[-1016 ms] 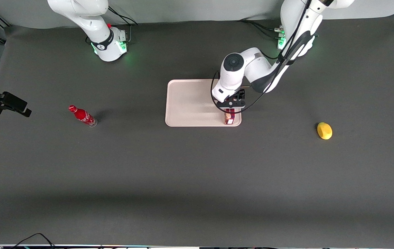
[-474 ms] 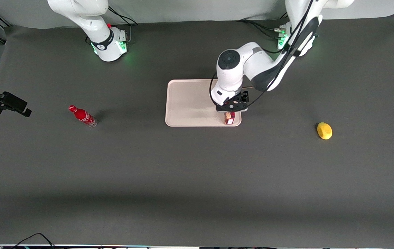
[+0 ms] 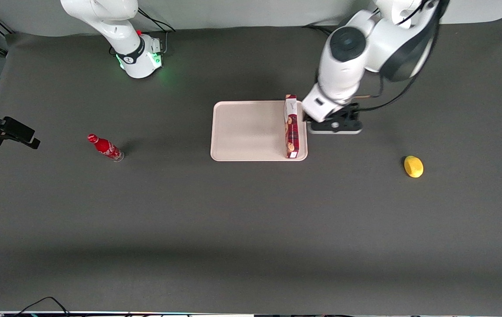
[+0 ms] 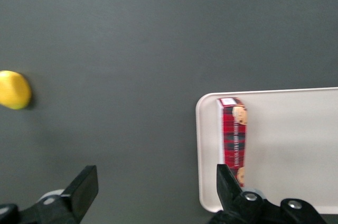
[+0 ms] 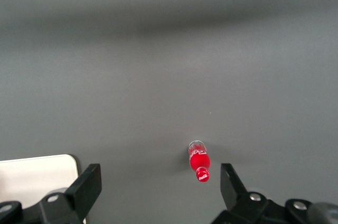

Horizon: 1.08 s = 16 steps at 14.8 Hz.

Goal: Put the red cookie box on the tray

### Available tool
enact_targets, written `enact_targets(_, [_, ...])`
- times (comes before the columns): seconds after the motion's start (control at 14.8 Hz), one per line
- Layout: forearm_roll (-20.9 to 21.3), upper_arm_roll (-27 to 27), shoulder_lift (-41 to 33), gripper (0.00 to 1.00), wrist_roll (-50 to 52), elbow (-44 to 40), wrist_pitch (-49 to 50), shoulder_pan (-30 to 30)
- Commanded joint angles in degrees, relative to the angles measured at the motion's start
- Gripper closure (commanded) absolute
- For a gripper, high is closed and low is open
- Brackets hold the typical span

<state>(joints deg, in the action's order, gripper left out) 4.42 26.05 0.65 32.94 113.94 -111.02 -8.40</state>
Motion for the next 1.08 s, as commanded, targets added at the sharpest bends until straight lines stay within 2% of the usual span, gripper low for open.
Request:
enact_targets(0.0, [-2.3, -7.6, -9.9, 0.00, -9.4, 1.0, 7.0, -0.1])
enact_targets(0.14, [-2.4, -14.5, -13.7, 0.00, -15.1, 1.0, 9.1, -0.1])
enact_targets(0.34, [-2.3, -22.3, -15.2, 0.00, -16.5, -0.8, 11.3, -0.1])
enact_targets(0.54, [-1.5, -25.9, -14.3, 0.00, -19.8, -3.4, 12.2, 0.2])
enact_targets(0.74, [-0.3, -26.4, -8.3, 0.00, -19.8, -5.7, 8.1, 0.4])
enact_targets(0.88, [0.2, -26.4, -2.9, 0.00, -19.8, -10.9, 8.5, 0.5])
enact_targets(1.02, [0.2, -26.4, -0.7, 0.00, -19.8, -14.3, 9.2, 0.7])
